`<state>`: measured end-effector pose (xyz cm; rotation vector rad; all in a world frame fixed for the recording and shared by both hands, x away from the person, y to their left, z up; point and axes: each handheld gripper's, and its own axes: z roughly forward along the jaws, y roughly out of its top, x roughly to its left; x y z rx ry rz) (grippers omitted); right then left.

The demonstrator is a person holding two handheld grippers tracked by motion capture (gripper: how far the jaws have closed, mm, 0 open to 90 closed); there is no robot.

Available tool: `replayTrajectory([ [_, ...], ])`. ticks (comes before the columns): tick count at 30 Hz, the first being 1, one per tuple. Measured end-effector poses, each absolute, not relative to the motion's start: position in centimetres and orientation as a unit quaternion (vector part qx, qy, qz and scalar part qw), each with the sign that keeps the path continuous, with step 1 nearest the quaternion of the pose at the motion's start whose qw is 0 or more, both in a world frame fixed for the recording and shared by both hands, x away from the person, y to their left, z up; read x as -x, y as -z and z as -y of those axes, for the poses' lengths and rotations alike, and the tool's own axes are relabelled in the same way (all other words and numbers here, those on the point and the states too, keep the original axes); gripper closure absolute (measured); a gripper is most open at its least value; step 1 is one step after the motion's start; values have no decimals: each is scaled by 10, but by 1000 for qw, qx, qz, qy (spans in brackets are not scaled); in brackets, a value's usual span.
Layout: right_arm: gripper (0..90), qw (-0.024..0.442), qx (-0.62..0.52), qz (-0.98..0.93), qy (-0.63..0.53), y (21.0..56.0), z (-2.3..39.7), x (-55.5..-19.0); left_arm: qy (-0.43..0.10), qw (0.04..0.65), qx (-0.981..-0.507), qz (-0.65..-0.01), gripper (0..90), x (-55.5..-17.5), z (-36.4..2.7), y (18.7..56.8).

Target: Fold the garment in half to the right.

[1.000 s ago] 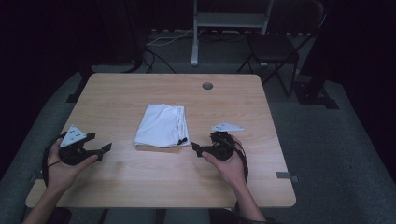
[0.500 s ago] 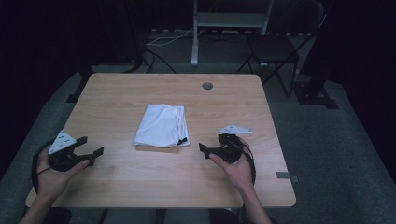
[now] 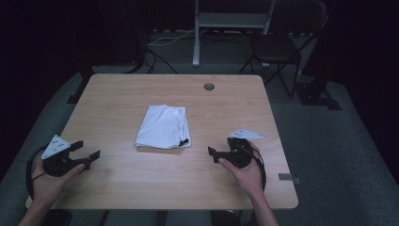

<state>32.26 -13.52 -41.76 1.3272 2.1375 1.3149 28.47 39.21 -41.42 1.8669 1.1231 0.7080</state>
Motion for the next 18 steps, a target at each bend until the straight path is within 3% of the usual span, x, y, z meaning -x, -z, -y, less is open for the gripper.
replayTrajectory([
  [18, 127, 168, -477, -727, -465, 415, 161, -311, -280, 427, -729, -456, 215, -276, -404, 416],
])
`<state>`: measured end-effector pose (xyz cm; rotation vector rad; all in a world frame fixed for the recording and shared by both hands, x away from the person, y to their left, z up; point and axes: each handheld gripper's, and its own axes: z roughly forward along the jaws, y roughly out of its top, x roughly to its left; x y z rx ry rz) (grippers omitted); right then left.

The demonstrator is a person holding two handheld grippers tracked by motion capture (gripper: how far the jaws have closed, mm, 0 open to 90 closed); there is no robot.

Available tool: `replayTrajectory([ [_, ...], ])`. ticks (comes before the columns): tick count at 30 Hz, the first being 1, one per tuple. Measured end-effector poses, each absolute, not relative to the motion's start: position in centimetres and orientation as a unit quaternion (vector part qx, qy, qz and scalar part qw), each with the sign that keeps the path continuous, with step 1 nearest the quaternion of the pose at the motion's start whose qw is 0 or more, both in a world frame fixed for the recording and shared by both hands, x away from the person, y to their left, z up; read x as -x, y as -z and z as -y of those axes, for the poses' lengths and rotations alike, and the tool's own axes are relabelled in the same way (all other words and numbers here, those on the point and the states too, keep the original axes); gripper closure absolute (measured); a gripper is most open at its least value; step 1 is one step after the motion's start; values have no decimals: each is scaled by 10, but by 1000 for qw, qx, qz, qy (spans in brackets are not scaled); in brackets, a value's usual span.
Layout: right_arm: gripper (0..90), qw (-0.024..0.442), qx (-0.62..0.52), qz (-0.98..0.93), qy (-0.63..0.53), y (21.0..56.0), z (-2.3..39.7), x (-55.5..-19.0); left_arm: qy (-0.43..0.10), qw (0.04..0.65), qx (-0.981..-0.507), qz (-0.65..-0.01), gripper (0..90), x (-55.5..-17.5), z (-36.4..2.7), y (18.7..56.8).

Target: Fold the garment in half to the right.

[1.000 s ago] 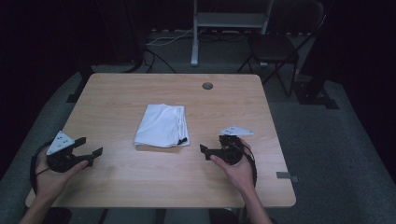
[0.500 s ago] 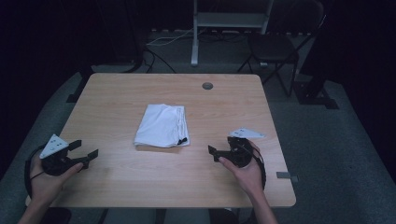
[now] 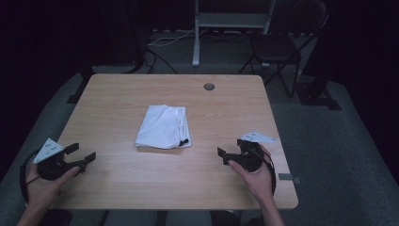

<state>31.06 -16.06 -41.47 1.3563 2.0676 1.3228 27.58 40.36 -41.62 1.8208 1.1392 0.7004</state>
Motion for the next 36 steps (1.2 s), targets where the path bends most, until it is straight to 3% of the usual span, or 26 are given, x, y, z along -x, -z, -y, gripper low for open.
replayTrajectory([
  [36, 127, 203, -490, -705, -470, 404, 194, -296, -292, 436, -693, -495, 216, -258, -442, 417],
])
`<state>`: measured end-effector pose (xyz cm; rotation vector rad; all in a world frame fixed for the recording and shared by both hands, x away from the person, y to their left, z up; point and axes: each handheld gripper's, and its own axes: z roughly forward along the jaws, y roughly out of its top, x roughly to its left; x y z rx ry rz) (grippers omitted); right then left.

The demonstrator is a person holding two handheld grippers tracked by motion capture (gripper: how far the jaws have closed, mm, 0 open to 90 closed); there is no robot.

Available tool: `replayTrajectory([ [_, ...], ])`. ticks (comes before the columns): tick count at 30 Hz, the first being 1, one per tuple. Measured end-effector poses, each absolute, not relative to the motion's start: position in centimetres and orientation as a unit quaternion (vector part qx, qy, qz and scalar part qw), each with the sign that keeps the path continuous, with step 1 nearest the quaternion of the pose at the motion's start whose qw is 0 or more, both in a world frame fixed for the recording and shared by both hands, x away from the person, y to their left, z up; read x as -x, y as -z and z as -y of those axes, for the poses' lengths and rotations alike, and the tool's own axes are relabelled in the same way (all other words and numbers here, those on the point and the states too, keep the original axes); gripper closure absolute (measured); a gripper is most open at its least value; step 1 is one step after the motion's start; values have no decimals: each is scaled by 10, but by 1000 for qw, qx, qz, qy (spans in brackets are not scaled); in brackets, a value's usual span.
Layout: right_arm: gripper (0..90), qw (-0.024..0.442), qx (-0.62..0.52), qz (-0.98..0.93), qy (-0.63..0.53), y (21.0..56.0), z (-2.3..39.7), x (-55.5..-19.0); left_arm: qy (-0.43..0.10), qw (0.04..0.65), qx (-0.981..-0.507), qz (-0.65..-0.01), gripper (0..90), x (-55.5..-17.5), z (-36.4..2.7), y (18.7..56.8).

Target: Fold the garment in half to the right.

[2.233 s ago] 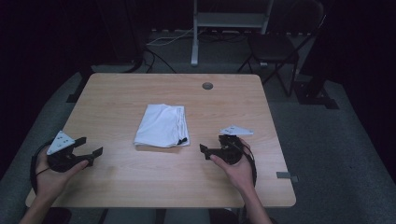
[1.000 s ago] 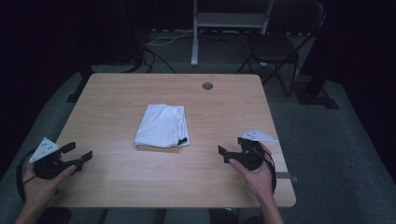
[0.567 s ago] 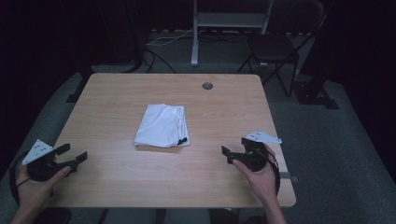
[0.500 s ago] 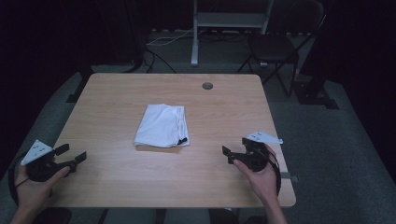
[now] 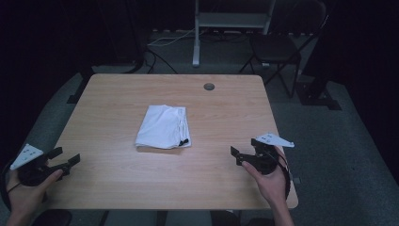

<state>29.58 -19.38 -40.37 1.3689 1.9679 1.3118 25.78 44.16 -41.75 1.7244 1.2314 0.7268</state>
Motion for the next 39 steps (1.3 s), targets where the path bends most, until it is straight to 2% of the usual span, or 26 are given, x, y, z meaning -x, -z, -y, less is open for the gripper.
replayTrajectory([
  [15, 127, 219, -503, -691, -471, 409, 207, -289, -296, 438, -678, -510, 216, -253, -454, 425],
  [39, 127, 238, -514, -683, -462, 419, 211, -287, -293, 442, -673, -516, 216, -255, -453, 433],
])
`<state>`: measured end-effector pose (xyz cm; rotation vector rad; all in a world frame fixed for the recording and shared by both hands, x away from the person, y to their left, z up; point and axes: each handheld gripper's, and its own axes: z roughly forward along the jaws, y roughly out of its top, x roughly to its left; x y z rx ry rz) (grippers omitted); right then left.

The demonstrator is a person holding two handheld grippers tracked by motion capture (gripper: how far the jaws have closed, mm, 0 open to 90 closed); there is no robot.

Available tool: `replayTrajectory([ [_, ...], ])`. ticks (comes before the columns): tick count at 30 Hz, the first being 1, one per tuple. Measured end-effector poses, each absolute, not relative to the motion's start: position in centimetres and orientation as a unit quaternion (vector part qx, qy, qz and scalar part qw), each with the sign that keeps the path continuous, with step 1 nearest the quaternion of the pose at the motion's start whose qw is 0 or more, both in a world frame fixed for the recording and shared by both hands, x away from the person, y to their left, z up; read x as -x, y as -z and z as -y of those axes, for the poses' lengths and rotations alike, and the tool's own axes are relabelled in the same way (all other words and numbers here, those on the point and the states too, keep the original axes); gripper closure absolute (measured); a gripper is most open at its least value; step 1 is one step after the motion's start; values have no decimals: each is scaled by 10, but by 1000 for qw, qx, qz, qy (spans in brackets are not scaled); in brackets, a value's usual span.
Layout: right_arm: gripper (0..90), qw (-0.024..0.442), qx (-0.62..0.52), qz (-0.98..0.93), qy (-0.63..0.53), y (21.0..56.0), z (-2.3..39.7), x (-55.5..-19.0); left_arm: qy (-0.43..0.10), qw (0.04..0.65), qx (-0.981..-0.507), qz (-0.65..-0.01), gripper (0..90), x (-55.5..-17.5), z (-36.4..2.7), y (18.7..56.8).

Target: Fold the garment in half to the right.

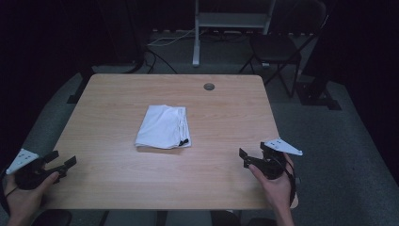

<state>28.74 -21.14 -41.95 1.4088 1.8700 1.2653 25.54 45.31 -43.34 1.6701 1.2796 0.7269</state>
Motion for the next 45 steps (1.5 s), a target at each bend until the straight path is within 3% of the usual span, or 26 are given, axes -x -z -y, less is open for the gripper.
replayTrajectory([
  [45, 127, 244, -515, -699, -433, 442, 202, -289, -288, 444, -677, -511, 216, -256, -449, 437],
])
